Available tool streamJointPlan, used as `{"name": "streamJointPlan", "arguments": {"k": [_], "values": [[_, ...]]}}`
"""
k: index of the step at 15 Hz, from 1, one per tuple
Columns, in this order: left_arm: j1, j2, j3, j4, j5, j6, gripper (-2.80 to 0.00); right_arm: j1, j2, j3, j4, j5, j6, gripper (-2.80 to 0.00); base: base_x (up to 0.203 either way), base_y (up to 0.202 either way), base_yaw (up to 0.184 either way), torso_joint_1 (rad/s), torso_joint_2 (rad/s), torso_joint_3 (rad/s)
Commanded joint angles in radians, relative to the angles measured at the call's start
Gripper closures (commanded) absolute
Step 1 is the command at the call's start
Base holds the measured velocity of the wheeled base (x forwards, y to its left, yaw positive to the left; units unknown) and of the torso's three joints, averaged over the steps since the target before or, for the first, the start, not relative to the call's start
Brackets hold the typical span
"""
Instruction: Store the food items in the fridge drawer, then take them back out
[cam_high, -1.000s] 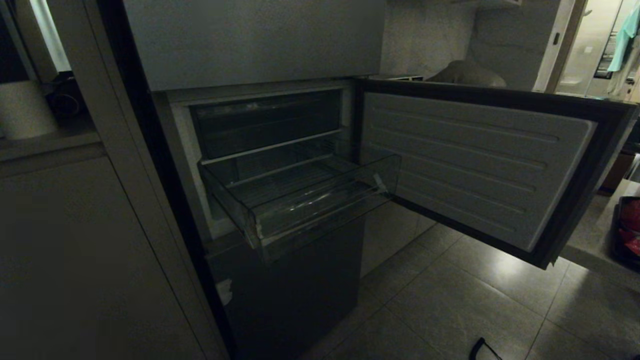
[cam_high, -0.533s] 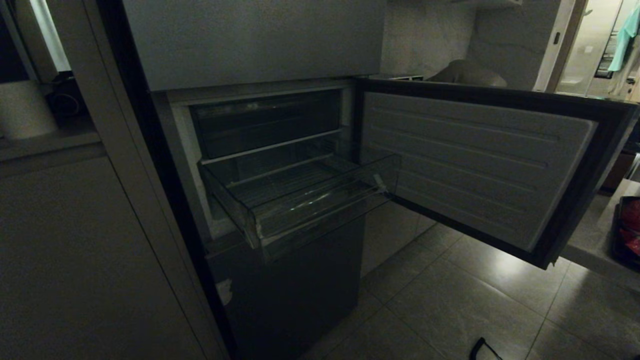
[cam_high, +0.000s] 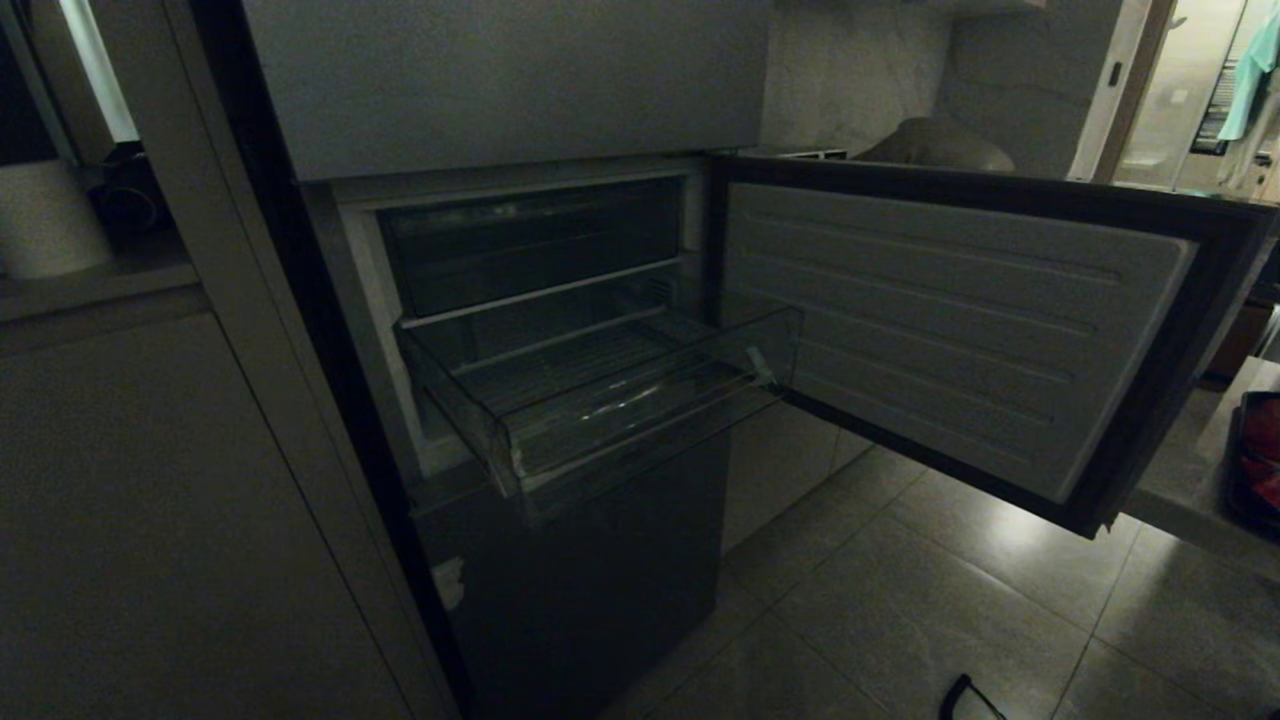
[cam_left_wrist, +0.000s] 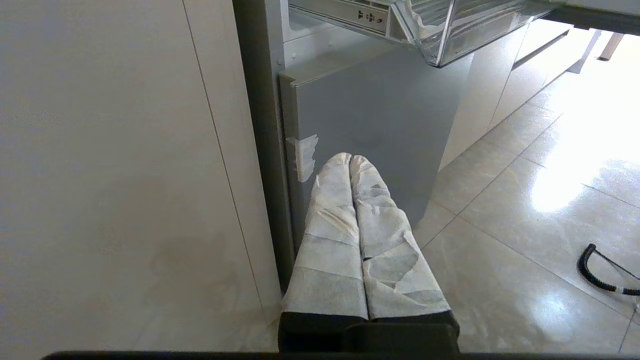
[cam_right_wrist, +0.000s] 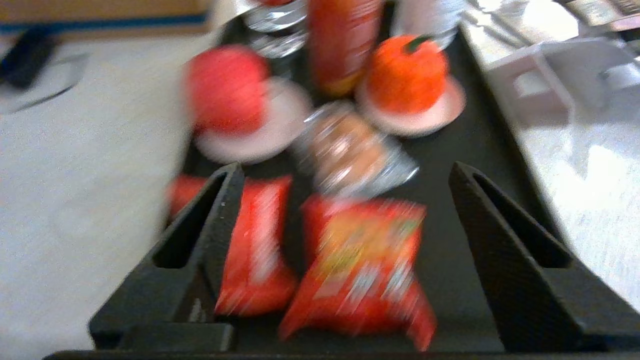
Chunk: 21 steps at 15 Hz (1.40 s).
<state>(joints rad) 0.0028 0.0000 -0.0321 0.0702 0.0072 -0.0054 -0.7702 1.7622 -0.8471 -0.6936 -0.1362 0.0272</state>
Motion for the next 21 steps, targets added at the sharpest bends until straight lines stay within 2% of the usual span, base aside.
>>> {"name": "streamJointPlan", "arguments": {"k": [1,5,7,10,12,13,16,21], "values": [[0.000,0.002,0.000,0.000,0.000,-0.001,0.00,-0.061,0.121,-0.087,-0.006,0.015,-0.003,-2.80,0.000,0.000,0.000,0.000,0.00,0.000],[0.000,0.002,0.000,0.000,0.000,-0.001,0.00,-0.128,0.238,-0.207,-0.007,0.062,-0.017,-2.80,0.000,0.000,0.000,0.000,0.00,0.000],[0.000,0.002,0.000,0.000,0.000,-0.001,0.00,-0.165,0.322,-0.310,-0.007,0.094,-0.018,-2.80,0.000,0.000,0.000,0.000,0.00,0.000],[0.000,0.002,0.000,0.000,0.000,-0.001,0.00,-0.205,0.421,-0.452,-0.005,0.185,-0.020,-2.80,0.000,0.000,0.000,0.000,0.00,0.000],[0.000,0.002,0.000,0.000,0.000,-0.001,0.00,-0.212,0.458,-0.506,-0.004,0.213,-0.024,-2.80,0.000,0.000,0.000,0.000,0.00,0.000],[0.000,0.002,0.000,0.000,0.000,-0.001,0.00,-0.213,0.501,-0.574,-0.004,0.228,-0.030,-2.80,0.000,0.000,0.000,0.000,0.00,0.000],[0.000,0.002,0.000,0.000,0.000,-0.001,0.00,-0.214,0.608,-0.698,-0.008,0.312,-0.035,-2.80,0.000,0.000,0.000,0.000,0.00,0.000],[0.000,0.002,0.000,0.000,0.000,-0.001,0.00,-0.215,0.680,-0.762,-0.013,0.409,-0.033,-2.80,0.000,0.000,0.000,0.000,0.00,0.000]]}}
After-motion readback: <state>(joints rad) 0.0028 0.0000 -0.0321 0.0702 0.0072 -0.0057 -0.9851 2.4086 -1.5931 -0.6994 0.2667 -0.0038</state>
